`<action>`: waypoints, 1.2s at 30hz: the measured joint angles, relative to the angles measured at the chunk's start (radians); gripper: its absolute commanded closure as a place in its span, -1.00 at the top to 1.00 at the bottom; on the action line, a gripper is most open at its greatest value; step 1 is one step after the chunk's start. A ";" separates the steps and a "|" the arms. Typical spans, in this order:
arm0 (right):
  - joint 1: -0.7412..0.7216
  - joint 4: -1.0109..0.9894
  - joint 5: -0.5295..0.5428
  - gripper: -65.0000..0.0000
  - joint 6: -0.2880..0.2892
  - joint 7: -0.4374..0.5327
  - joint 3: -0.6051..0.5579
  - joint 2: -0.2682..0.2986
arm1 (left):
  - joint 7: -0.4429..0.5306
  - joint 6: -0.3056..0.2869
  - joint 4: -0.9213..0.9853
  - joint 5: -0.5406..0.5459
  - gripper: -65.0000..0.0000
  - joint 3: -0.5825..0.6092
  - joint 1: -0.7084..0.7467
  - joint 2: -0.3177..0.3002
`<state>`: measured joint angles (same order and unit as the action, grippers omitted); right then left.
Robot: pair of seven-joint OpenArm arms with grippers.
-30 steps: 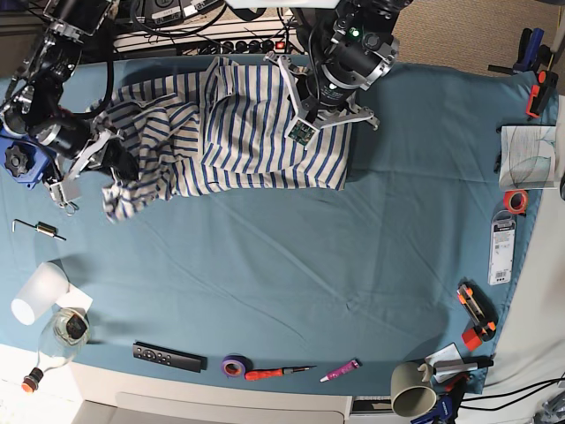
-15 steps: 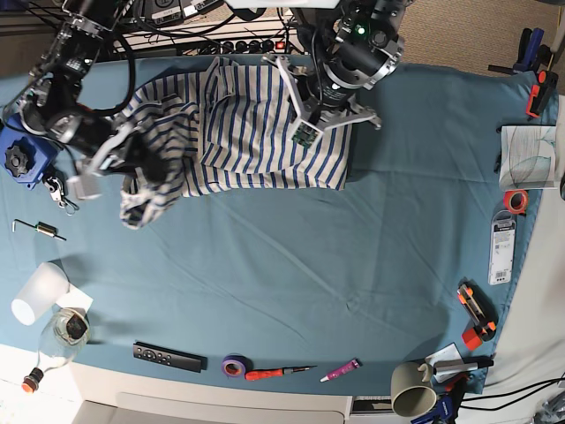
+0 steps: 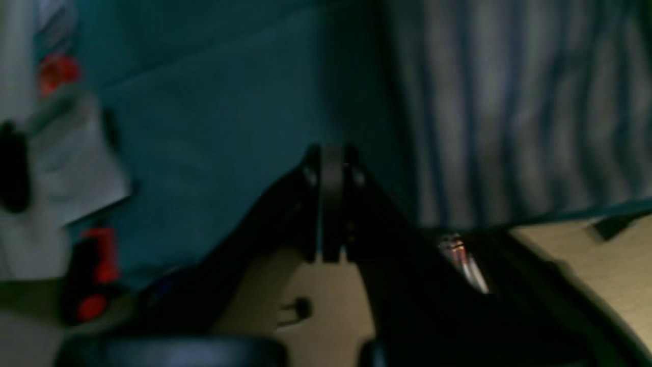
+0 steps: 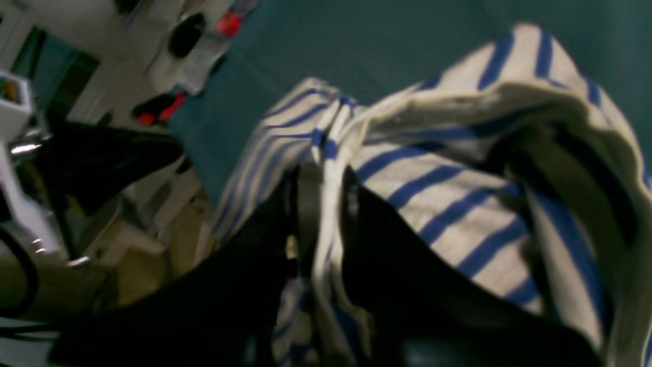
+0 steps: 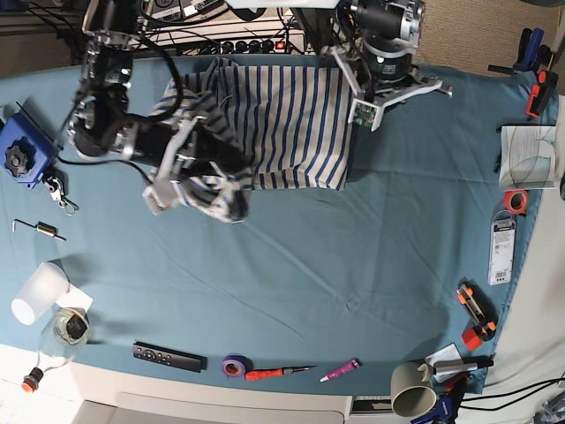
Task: Fold the T-shirt properly
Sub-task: 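Lift the sleeve end with the right gripper and fold it over the bundle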
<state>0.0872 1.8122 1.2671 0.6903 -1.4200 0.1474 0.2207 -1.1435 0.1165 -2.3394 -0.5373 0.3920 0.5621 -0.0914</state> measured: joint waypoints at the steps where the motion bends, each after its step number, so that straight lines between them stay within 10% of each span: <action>1: -0.011 0.000 0.002 -1.00 0.000 -0.001 -0.019 -0.011 | -0.001 0.000 0.000 0.000 -1.00 -0.009 0.003 0.000; 24: -0.218 -0.243 -0.281 -1.00 0.003 0.099 -0.479 -0.173 | -0.001 0.018 0.000 0.075 -1.00 -0.291 0.019 0.003; 36: -0.219 -0.243 -0.114 -0.54 0.003 0.003 -0.509 -0.171 | 0.014 0.018 0.000 0.076 -1.00 -0.291 0.019 0.003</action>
<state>-0.1322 1.5688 1.1530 0.6933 -1.4174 -0.3611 0.0498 -1.1294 0.1349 -2.3390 -0.4618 0.1005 0.5812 -0.0883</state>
